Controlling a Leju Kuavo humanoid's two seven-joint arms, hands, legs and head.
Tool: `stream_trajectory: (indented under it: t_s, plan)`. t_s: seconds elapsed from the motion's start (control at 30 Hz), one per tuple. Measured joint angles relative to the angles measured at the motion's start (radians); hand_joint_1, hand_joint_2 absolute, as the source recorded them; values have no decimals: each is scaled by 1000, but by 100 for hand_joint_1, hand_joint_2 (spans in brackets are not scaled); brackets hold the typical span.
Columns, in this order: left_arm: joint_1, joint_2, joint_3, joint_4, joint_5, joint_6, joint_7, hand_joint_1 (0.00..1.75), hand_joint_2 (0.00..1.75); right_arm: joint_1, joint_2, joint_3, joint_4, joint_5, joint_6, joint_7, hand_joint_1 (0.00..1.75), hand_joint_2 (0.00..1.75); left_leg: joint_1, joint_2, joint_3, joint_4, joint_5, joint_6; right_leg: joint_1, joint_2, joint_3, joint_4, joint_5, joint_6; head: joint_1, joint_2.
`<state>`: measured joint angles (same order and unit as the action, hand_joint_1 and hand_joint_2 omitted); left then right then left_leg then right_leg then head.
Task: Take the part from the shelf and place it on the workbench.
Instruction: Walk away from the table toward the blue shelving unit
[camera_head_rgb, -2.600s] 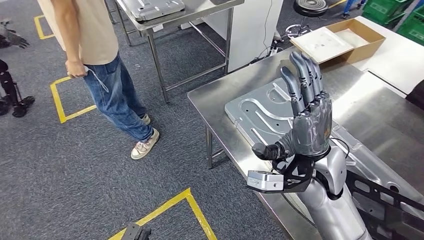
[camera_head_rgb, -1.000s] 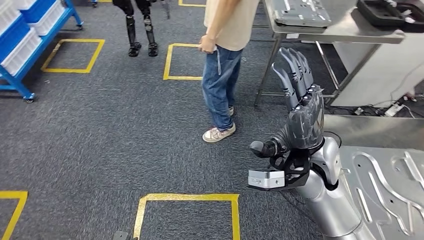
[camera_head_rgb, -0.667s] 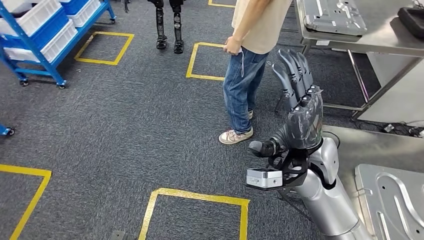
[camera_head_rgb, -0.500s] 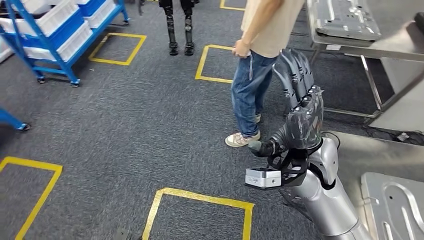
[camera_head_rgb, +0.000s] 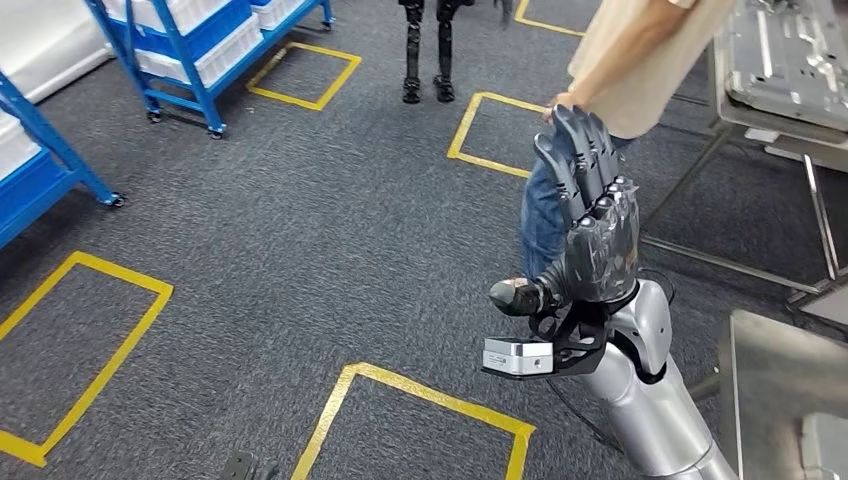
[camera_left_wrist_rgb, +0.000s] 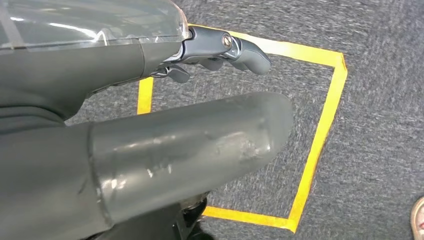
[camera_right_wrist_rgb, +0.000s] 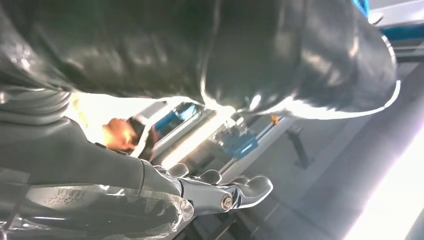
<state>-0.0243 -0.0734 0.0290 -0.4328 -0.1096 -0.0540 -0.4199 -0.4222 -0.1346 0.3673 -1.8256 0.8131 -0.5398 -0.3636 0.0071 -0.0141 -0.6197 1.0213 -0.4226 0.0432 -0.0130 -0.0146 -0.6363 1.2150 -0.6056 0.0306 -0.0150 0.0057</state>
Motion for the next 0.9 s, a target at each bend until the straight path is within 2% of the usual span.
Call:
stream_trajectory:
  t_s: [0.03, 0.07, 0.1, 0.13, 0.2, 0.23, 0.27, 0.33, 0.37, 0.4, 0.47, 0.53, 0.57, 0.6, 0.63, 0.67, 0.73, 0.77, 0.83, 0.87, 0.9]
  plan:
    - [0, -1, 0, 6, 0, -1, 0, 0, 0, 4, -1, 0, 2, 0, 0, 1, 0, 0, -2, -13, 0, 0, 1, 1, 1, 8, -31, 55, -15, -2, 0, 0]
    - [1, -2, 0, 12, 1, -2, 0, 0, 0, 7, -2, 0, 5, 0, 0, 2, 0, 0, -5, -26, 0, 0, 1, 2, 1, 12, -49, 79, -10, -5, 0, 0]
    - [2, -2, 0, 18, 1, -2, 0, 0, 0, 9, -3, 0, 8, 1, 0, 3, 0, 0, -7, -39, 1, 0, 1, 3, 2, 15, -47, 63, 16, -10, 0, 0]
    - [3, -2, 0, 22, 2, -2, 0, 0, 0, 10, -4, 0, 9, 1, 0, 4, 0, 0, -8, -52, 3, 0, 1, 3, 4, 23, -27, 11, 55, -17, 0, 0]
    - [3, -5, 1, 29, 3, -2, -1, 0, 0, 9, -4, 0, 12, 1, 0, 4, 0, 0, -9, -76, 2, 2, 2, 1, 7, 73, 27, -118, 121, -34, 0, 0]
    - [1, -7, 1, 32, 3, -2, -1, 0, 0, 9, -4, 0, 12, 1, 0, 5, 0, 0, -6, -87, -2, 3, 4, -2, 8, 95, 44, -162, 136, -40, 0, 0]
    - [1, -9, 1, 34, 4, -2, -1, 0, 0, 9, -4, -1, 13, 1, 0, 5, 0, 0, -3, -98, -7, 3, 7, -7, 10, 109, 52, -183, 138, -44, 1, 0]
    - [3, -10, 2, 38, 4, -2, -2, 0, 0, 8, -4, -1, 14, 2, 0, 5, 0, 0, 3, -121, -13, 1, 12, -20, 11, 93, 59, -198, 139, -45, 2, 0]
    - [5, -11, 2, 40, 4, -2, -2, 0, 0, 8, -4, 0, 14, 2, 0, 5, 0, 0, 2, -114, -17, 6, 9, -25, 10, 79, 65, -207, 142, -46, 2, 0]
    - [7, -11, 2, 41, 4, -2, -2, 0, 0, 7, -4, 0, 14, 2, 0, 5, 0, 0, -1, -94, -25, 24, -4, -30, 7, 64, 72, -217, 146, -48, 2, 0]
    - [4, -11, 2, 44, 4, 0, -2, 0, 0, 7, -4, 0, 15, 2, 0, 7, 0, 0, -2, -34, -70, 120, -59, -37, 6, 31, 82, -228, 150, -49, 1, 0]
    - [0, -11, 4, 46, 5, 2, -2, 0, 0, 9, -4, 0, 18, 2, 0, 10, 0, 0, 3, -4, -128, 238, -110, -47, 7, 0, 81, -226, 147, -51, 1, 0]
    - [0, -11, 5, 47, 6, 3, -2, 0, 0, 11, -4, 0, 20, 2, -1, 11, 0, 0, 6, 2, -140, 265, -114, -52, 7, -15, 80, -223, 146, -50, 1, 0]
    - [2, -11, 6, 47, 7, 4, -2, 0, 0, 12, -4, 0, 22, 2, -1, 11, 0, 0, 9, 8, -131, 253, -99, -55, 7, -30, 80, -221, 143, -49, 1, 0]
    - [3, -10, 6, 48, 9, 5, -2, 0, 0, 12, -4, 0, 24, 2, -2, 11, 0, 0, 11, 17, -102, 202, -71, -57, 6, -43, 79, -217, 140, -47, 1, 0]
    - [3, -10, 7, 48, 10, 6, -2, 0, 0, 12, -4, 0, 25, 2, -3, 11, 0, 0, 12, 35, -62, 132, -43, -58, 6, -55, 80, -213, 137, -43, 1, 0]
    - [1, -9, 8, 49, 12, 7, -3, 0, 0, 12, -4, 0, 25, 2, -5, 11, 0, 0, 7, 62, -3, 26, -12, -48, 10, -74, 79, -205, 129, -33, 1, 0]
    - [0, -9, 8, 49, 13, 8, -3, 0, 0, 12, -5, 0, 26, 2, -6, 11, 0, 0, 4, 66, 5, 7, -10, -41, 12, -82, 78, -202, 127, -28, 2, 0]
    - [1, -8, 9, 49, 13, 9, -4, 0, 0, 11, -5, 0, 26, 1, -6, 12, 0, 0, 0, 47, 3, 3, -7, -26, 13, -97, 78, -202, 124, -19, 3, 0]
    - [2, -8, 11, 50, 13, 10, -4, 0, 0, 10, -5, 0, 27, 2, -6, 12, 0, 0, 1, 38, 4, -2, -3, -19, 11, -92, 78, -198, 119, -14, 3, 0]
    - [1, -8, 12, 51, 13, 11, -4, 0, 0, 10, -5, 0, 28, 2, -6, 13, 0, 0, 2, 29, 5, -6, 0, -13, 7, -75, 72, -181, 105, -9, 3, 0]
